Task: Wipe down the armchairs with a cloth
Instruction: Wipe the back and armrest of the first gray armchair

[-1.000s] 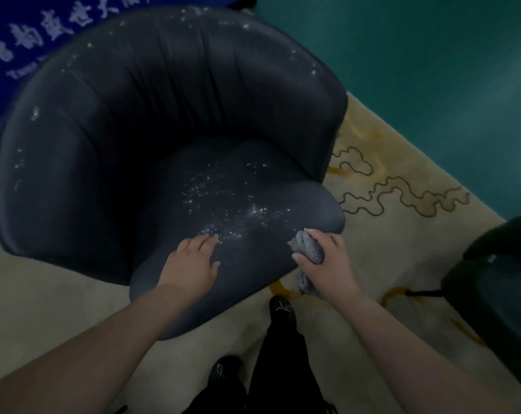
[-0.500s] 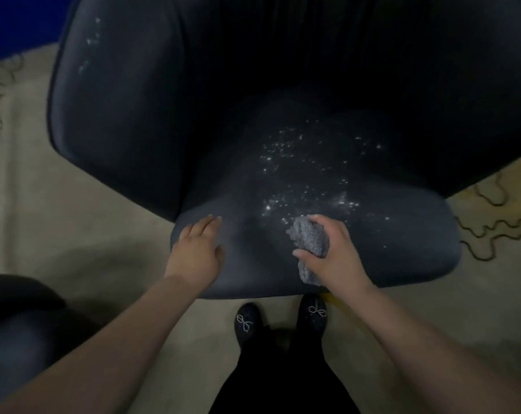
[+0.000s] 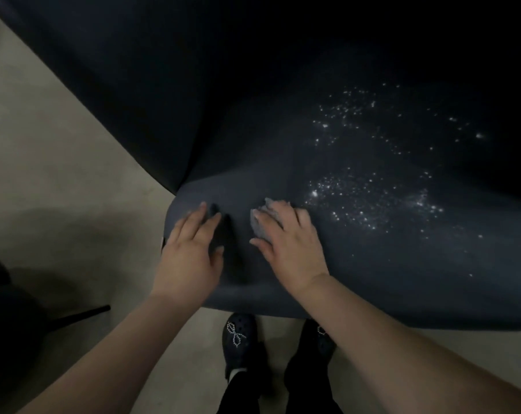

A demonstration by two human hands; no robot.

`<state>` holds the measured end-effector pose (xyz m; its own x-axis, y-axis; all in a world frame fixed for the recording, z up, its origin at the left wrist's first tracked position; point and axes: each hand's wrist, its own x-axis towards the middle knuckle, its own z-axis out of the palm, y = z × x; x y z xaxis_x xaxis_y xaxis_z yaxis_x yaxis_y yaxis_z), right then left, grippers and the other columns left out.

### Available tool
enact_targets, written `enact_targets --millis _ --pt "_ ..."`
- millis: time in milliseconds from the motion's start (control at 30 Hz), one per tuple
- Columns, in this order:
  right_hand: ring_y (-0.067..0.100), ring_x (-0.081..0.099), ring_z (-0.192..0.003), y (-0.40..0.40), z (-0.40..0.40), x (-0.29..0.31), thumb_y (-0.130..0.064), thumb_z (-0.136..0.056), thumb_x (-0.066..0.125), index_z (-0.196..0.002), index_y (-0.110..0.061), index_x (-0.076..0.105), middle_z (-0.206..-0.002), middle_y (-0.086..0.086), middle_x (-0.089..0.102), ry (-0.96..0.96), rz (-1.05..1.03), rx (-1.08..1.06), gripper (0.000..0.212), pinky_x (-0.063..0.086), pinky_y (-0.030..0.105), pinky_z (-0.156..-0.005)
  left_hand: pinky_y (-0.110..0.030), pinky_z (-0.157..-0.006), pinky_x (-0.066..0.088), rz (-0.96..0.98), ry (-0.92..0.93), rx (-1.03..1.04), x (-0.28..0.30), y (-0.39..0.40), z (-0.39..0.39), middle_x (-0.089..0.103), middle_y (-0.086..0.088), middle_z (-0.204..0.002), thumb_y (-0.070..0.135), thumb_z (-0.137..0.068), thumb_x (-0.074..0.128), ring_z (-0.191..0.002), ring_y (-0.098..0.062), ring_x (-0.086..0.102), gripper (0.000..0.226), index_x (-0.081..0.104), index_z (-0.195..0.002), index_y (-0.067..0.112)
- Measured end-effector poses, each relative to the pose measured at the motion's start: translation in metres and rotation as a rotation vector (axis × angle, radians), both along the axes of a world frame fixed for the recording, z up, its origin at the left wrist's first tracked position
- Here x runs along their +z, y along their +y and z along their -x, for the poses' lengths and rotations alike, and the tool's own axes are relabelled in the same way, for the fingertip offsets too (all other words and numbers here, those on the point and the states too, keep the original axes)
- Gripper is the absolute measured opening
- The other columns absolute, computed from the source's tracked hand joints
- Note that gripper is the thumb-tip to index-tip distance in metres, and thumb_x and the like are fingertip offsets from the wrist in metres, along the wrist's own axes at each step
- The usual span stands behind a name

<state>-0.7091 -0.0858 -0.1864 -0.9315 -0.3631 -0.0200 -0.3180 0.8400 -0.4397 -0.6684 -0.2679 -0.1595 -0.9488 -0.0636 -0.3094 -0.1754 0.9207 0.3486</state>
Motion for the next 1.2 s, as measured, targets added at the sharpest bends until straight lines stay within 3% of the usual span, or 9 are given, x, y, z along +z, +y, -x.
enact_targets --millis 233,333,533,633,733,867,1000,1100,1200 --pt "0.030 0.046 -0.105 0.045 0.022 -0.018 -0.025 -0.090 0.061 -0.122 -0.013 0.063 -0.126 0.016 0.052 0.150 -0.021 -0.236 0.035 0.041 0.040 -0.088 -0.037 -0.119 0.015 -0.021 -0.033 0.073 -0.014 -0.015 -0.005 0.021 -0.002 -0.159 0.026 -0.091 0.060 -0.145 -0.024 0.016 0.061 0.036 -0.147 0.018" --pt "0.028 0.047 -0.110 -0.002 0.017 -0.013 -0.029 -0.087 0.061 -0.120 -0.013 0.064 -0.124 0.015 0.056 0.172 0.154 -0.063 0.037 0.039 0.040 -0.092 -0.036 -0.119 0.016 -0.040 -0.016 0.075 -0.015 -0.016 -0.008 0.022 -0.001 -0.158 0.024 -0.091 0.060 -0.145 -0.024 0.018 0.061 0.037 -0.147 0.018" --pt "0.027 0.052 -0.101 -0.013 0.016 -0.017 -0.040 -0.082 0.067 -0.122 -0.028 0.063 -0.126 -0.002 0.057 0.097 -0.078 0.140 0.042 0.051 0.038 -0.078 -0.030 -0.117 0.009 -0.048 -0.052 0.000 -0.023 -0.017 -0.014 0.013 0.002 -0.160 0.032 -0.091 0.059 -0.147 -0.019 0.009 0.067 0.029 -0.150 0.024" --pt "0.030 0.049 -0.112 0.036 0.032 -0.018 -0.038 -0.093 0.054 -0.133 -0.027 0.055 -0.136 0.002 0.047 0.050 -0.196 0.000 0.041 0.043 0.039 -0.090 -0.028 -0.116 0.007 -0.029 -0.065 -0.033 -0.022 -0.017 -0.016 0.010 0.002 -0.161 0.034 -0.091 0.058 -0.147 -0.018 0.008 0.068 0.027 -0.151 0.024" --pt "0.037 0.052 -0.100 0.042 0.025 -0.010 -0.026 -0.087 0.065 -0.118 -0.011 0.067 -0.119 0.018 0.057 0.169 -0.022 -0.177 0.034 0.044 0.040 -0.084 -0.027 -0.116 0.008 -0.055 -0.062 0.003 -0.020 -0.011 -0.016 0.009 0.005 -0.161 0.033 -0.092 0.056 -0.147 -0.016 0.007 0.067 0.026 -0.151 0.025" --pt "0.028 0.054 -0.103 -0.004 -0.030 -0.014 -0.037 -0.082 0.061 -0.118 -0.016 0.065 -0.120 0.007 0.056 0.149 0.051 0.134 0.042 0.045 0.038 -0.081 -0.028 -0.116 0.009 -0.121 -0.054 0.095 -0.020 -0.001 -0.014 0.010 0.006 -0.161 0.024 -0.094 0.056 -0.147 -0.017 0.007 0.063 0.029 -0.150 0.023" --pt "0.028 0.059 -0.098 0.000 -0.046 -0.028 -0.042 -0.082 0.063 -0.125 -0.027 0.061 -0.122 0.000 0.060 0.077 -0.074 0.171 0.045 0.051 0.038 -0.076 -0.026 -0.115 0.006 -0.107 -0.058 0.065 -0.022 -0.005 -0.016 0.010 0.004 -0.161 0.024 -0.093 0.057 -0.147 -0.018 0.007 0.064 0.028 -0.150 0.023" --pt "0.031 0.054 -0.109 0.035 -0.027 -0.031 -0.036 -0.092 0.055 -0.134 -0.026 0.053 -0.133 0.005 0.052 0.034 -0.170 0.034 0.043 0.045 0.044 -0.087 -0.022 -0.112 0.001 -0.066 -0.059 0.021 -0.022 -0.009 -0.017 0.009 0.005 -0.161 0.027 -0.093 0.057 -0.147 -0.017 0.006 0.066 0.026 -0.151 0.025" --pt "0.030 0.049 -0.099 0.044 -0.025 -0.020 -0.028 -0.087 0.064 -0.120 -0.014 0.065 -0.119 0.016 0.056 0.166 -0.035 -0.159 0.036 0.047 0.042 -0.084 -0.023 -0.112 0.002 -0.068 -0.069 0.029 -0.021 -0.008 -0.016 0.007 0.007 -0.161 0.028 -0.093 0.056 -0.147 -0.016 0.004 0.066 0.024 -0.151 0.026"
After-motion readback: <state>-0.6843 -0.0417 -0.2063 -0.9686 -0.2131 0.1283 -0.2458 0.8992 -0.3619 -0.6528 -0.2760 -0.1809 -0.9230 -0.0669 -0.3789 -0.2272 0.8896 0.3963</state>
